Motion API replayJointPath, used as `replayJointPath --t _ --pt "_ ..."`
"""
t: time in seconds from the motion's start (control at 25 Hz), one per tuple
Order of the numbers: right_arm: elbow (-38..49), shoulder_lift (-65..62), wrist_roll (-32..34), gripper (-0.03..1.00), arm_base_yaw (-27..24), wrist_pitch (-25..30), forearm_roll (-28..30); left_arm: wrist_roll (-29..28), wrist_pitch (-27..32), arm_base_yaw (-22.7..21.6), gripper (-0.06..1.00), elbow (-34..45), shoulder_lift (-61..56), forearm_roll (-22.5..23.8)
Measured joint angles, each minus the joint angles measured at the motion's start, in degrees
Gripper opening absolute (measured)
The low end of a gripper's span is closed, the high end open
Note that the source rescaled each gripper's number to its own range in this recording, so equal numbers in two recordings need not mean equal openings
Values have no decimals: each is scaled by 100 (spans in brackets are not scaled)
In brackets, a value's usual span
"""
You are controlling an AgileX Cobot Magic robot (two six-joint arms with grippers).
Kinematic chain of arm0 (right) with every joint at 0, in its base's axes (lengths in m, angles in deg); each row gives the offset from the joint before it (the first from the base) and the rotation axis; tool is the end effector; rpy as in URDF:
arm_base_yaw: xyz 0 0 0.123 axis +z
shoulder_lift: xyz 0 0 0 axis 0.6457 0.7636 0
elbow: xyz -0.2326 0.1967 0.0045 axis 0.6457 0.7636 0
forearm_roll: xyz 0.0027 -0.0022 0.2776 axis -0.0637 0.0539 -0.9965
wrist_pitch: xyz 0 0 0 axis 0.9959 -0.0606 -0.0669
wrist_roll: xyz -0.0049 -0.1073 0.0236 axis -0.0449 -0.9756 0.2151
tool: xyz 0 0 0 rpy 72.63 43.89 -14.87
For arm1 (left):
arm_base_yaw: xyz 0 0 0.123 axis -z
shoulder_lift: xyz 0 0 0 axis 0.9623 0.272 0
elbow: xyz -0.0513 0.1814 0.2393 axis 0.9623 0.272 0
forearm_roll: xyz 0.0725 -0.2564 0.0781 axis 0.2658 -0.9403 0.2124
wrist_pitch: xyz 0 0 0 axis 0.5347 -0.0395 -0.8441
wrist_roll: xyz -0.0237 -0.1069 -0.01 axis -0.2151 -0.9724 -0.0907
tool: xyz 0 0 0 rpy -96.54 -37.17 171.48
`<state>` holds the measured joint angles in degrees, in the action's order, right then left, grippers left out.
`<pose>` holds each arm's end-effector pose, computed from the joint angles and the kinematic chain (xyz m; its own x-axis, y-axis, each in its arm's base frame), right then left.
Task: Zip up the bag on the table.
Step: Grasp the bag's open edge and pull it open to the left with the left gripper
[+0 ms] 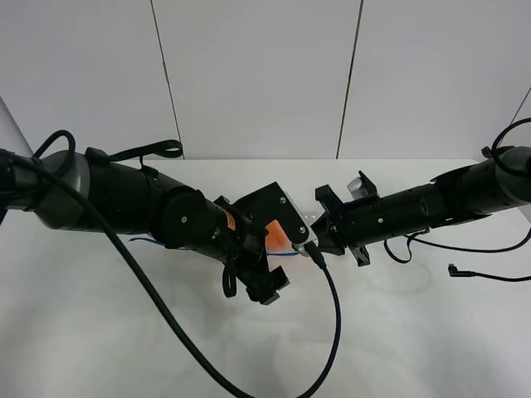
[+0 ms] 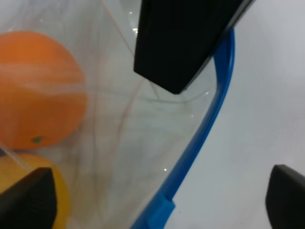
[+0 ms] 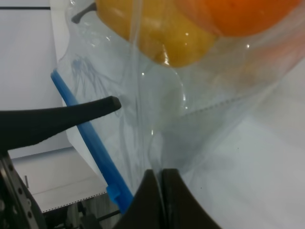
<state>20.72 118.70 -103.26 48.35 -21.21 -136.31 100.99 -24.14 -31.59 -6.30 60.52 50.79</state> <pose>0.3416 0.1375 0.1156 -0.9874 0.1039 -0.1197 -0.0429 0.5518 0.8329 0.2955 -0.2757 0.1492 -0.2597 0.7643 -0.5902 0.8551 0.4660 0.2272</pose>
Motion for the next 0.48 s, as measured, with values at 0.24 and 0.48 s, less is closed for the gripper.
replayJointPath --t 0.24,0.48 --pt "0 0 -13 0 0 0 -6 0 -40 0 56 0 0 10" --pt "0 0 -13 0 0 0 -1 6 -50 0 9 0 0 12"
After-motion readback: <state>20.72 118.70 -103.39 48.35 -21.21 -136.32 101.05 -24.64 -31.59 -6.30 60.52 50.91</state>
